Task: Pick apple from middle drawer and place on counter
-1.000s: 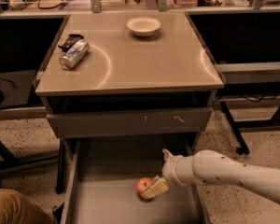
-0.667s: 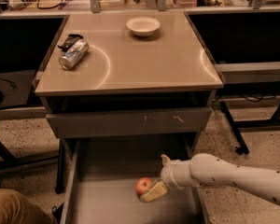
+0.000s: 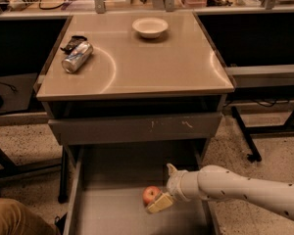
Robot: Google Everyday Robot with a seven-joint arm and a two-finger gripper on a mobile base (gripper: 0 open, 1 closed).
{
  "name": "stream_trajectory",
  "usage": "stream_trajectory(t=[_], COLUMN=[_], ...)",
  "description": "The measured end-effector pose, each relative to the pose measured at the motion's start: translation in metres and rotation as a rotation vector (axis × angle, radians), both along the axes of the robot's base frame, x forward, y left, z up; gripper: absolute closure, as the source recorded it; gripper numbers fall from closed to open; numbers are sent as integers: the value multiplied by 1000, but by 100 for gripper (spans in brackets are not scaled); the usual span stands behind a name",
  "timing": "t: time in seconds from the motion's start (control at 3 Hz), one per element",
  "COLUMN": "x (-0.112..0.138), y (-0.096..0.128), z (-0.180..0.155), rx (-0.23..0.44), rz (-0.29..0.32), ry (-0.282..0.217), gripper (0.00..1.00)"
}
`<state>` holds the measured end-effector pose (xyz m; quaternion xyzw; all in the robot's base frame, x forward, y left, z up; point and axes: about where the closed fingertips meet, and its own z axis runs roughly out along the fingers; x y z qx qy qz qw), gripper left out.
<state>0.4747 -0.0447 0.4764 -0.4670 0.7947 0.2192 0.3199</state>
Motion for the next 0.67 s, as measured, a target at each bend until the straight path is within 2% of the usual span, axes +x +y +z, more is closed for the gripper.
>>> stream_trajectory(t=[0.67], x=[2], y=[16], z=[-34], rx=[31], rz=[25], ry=[-5], gripper=[0])
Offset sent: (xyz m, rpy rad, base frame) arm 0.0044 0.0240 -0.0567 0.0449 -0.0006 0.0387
